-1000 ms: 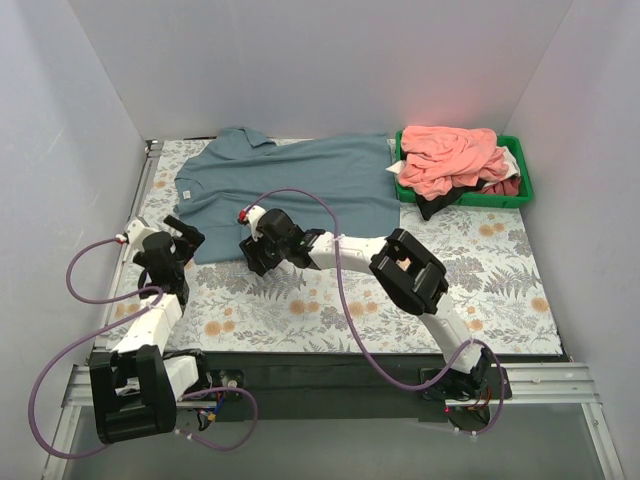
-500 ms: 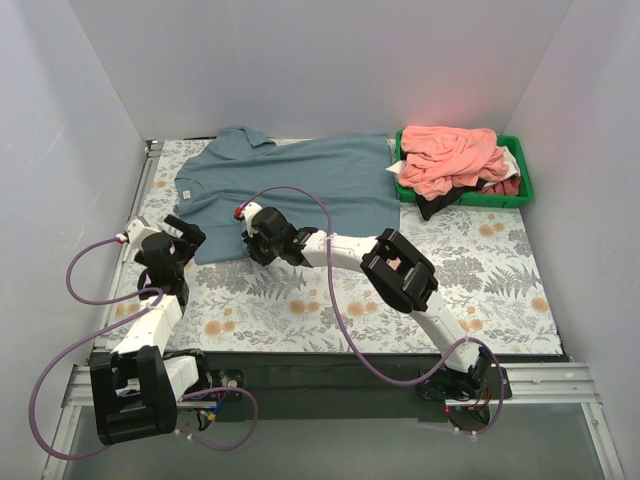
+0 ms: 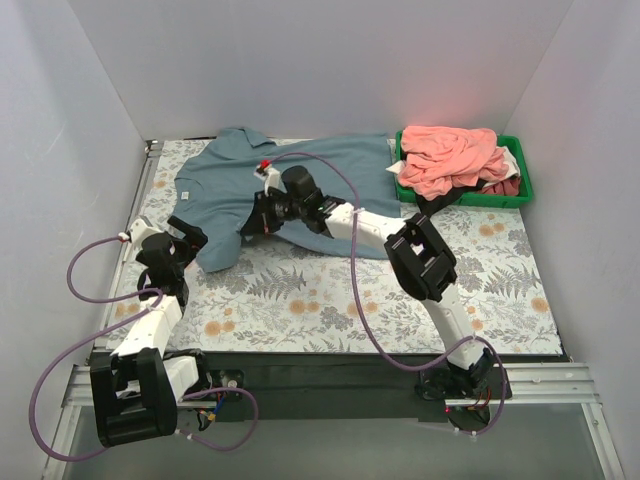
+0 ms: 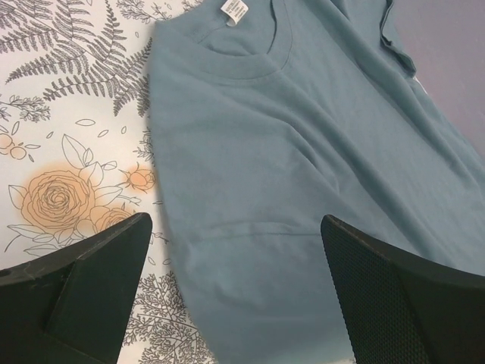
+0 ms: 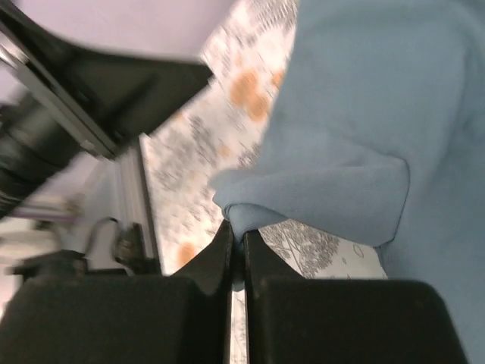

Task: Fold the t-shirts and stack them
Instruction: Flatten the tshirt out

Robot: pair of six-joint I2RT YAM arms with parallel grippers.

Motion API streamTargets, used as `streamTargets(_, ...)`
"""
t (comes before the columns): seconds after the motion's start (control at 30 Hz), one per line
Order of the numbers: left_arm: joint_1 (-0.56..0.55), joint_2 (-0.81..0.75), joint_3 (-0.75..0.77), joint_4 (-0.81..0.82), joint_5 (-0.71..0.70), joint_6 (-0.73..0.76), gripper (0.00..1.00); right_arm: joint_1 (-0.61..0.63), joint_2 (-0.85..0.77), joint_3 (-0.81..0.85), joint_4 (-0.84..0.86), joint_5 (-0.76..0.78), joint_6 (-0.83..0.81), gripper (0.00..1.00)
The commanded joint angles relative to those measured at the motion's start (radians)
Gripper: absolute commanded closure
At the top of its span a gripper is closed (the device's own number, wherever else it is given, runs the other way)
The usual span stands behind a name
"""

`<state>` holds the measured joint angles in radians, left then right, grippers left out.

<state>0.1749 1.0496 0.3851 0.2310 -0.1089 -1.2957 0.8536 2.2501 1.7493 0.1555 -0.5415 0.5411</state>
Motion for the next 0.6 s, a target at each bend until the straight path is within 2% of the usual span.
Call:
streamTargets(0.0, 0.006, -0.011, 0.028, -0.013, 0.037, 0.026, 0.07, -0.105, 0.02, 0.023, 0.287, -0.23, 0.336, 0.99)
streamTargets(0.03, 0.006, 0.001, 0.028, -0.009, 0.043, 0.027, 0.07, -0.117, 0.04, 0.019, 0.406, -0.242, 0.389, 0.99)
streamTargets(0.1, 0.006, 0.016, 0.037, -0.009, 0.081, 0.032, 0.1, -0.146, 0.098, 0.025, 0.507, -0.262, 0.518, 0.99)
streamTargets(0.2, 0.0, 0.047, 0.038, 0.004, 0.197, 0.032, 0.16, -0.154, 0.166, 0.097, 0.542, -0.271, 0.563, 0.99)
streamTargets(0.27, -0.049, 0.053, 0.035, 0.022, 0.212, 0.036, 0.21, -0.154, 0.195, 0.122, 0.543, -0.265, 0.565, 0.93)
streamTargets(0.3, -0.079, 0.05, 0.037, 0.022, 0.172, 0.05, 0.21, -0.156, 0.203, 0.133, 0.543, -0.256, 0.563, 0.88)
streamTargets(0.33, -0.116, 0.041, 0.041, 0.022, 0.144, 0.058, 0.21, -0.157, 0.209, 0.148, 0.543, -0.255, 0.563, 0.71)
streamTargets(0.37, -0.203, 0.038, 0.047, 0.019, 0.121, 0.065, 0.21, -0.162, 0.215, 0.15, 0.543, -0.255, 0.559, 0.57)
streamTargets(0.43, -0.28, 0.035, 0.06, 0.014, 0.08, 0.067, 0.21, -0.168, 0.206, 0.125, 0.546, -0.249, 0.533, 0.31)
streamTargets(0.57, -0.334, 0.053, 0.06, 0.014, 0.107, 0.036, 0.22, -0.182, 0.129, 0.043, 0.544, -0.213, 0.455, 0.25)
